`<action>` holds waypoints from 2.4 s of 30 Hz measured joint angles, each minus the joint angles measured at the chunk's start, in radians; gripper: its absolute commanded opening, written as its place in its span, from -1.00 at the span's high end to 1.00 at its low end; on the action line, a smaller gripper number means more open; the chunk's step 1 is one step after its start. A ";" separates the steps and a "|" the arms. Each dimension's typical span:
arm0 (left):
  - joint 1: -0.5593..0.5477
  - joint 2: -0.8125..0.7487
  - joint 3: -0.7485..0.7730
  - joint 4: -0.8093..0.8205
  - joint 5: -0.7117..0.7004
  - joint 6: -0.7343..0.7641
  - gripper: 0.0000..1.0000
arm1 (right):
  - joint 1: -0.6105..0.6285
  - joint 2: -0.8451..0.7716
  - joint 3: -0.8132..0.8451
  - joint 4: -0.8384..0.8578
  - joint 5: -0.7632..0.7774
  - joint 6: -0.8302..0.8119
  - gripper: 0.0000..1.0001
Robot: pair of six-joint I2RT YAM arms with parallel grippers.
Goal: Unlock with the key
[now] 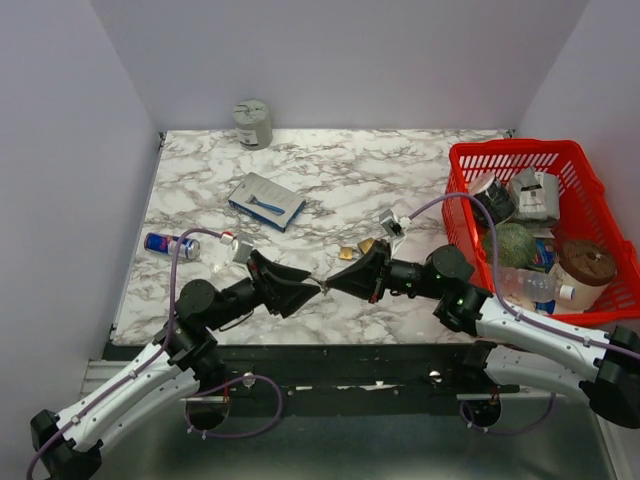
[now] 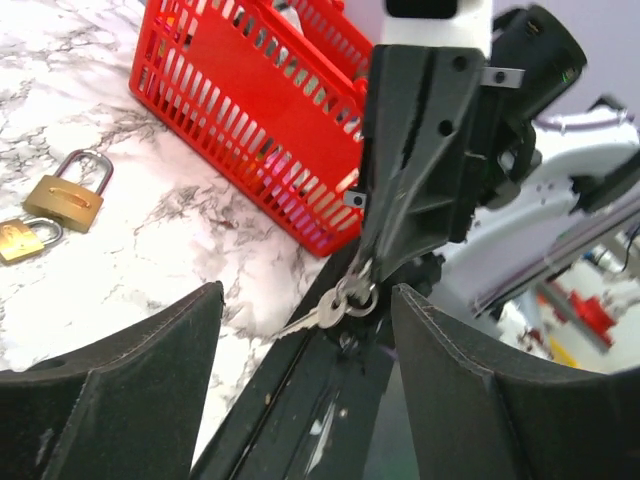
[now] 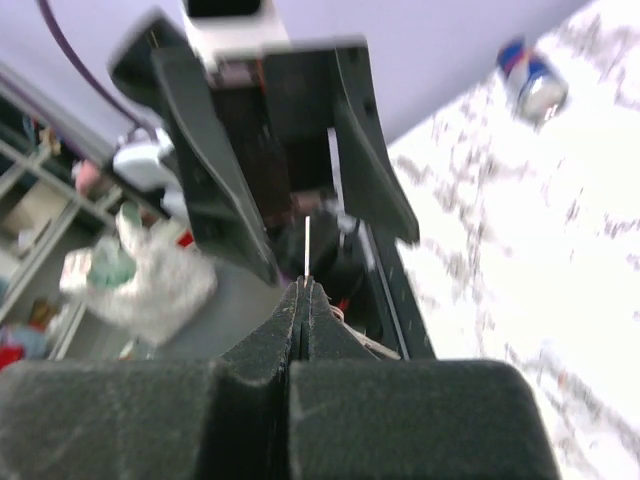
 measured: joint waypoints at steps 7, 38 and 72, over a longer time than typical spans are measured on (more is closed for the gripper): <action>-0.005 0.077 -0.047 0.238 -0.049 -0.118 -0.42 | 0.000 0.022 0.000 0.116 0.130 0.062 0.99; -0.014 0.061 -0.069 0.327 -0.221 -0.156 0.78 | 0.000 0.101 -0.020 0.224 0.156 0.155 0.99; 0.028 0.294 0.109 0.170 0.228 0.058 1.00 | -0.008 -0.044 0.006 -0.245 0.079 -0.148 -0.41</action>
